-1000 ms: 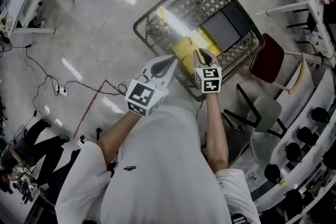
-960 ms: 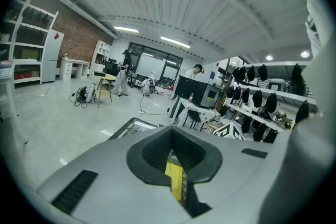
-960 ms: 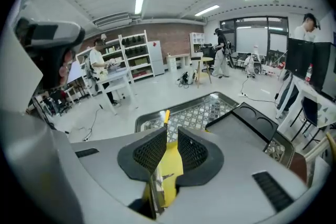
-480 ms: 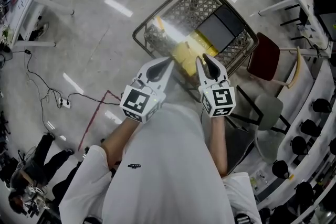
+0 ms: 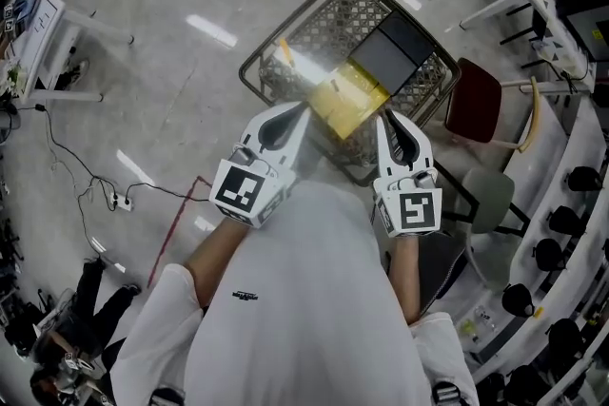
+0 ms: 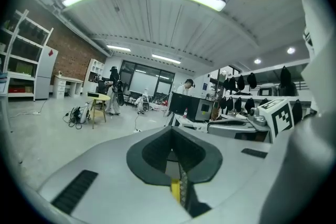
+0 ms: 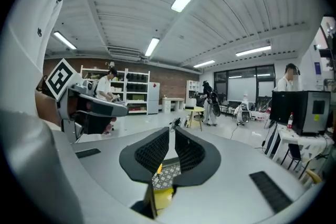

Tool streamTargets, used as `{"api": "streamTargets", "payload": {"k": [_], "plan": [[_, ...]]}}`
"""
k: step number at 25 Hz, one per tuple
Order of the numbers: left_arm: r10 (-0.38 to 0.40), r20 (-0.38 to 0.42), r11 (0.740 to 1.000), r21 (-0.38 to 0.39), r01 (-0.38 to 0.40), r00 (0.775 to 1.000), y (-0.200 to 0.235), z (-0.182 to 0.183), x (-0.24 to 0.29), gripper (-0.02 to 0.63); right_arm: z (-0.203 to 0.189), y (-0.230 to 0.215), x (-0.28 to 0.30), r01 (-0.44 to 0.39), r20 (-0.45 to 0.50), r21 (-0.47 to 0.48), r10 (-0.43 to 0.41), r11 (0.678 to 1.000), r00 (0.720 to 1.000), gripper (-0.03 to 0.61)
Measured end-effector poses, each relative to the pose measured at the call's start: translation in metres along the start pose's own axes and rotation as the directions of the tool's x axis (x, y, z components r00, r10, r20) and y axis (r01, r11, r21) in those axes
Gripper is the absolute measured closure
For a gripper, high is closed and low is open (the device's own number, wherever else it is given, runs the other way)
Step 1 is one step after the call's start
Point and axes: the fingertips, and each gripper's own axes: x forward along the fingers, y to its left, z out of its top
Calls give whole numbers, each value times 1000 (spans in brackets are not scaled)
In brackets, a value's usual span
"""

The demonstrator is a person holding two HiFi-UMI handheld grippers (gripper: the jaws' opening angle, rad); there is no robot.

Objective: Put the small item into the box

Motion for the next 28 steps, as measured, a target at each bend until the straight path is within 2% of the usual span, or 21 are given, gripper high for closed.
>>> {"api": "streamTargets", "payload": {"k": [4,11,15,28], "plan": [[4,26,1000,22,-5,1000,-8,6,-5,612,4,2,-15,15,35,13,-16,1000,999,577],[14,4,1000,27,-14,1000,-13,3,-11,612,-2,4,-28,29,48,41,-31,999,998,577],[7,24,1000,27,-7,1000,-20,6,-13,612,-4,5,-34,15,52,63,-18,998,999,580],[16,-11,999,33,-16,1000,-24,0,-12,612,-5,-7,-38,37,70,101,-44,994,997,580]]}}
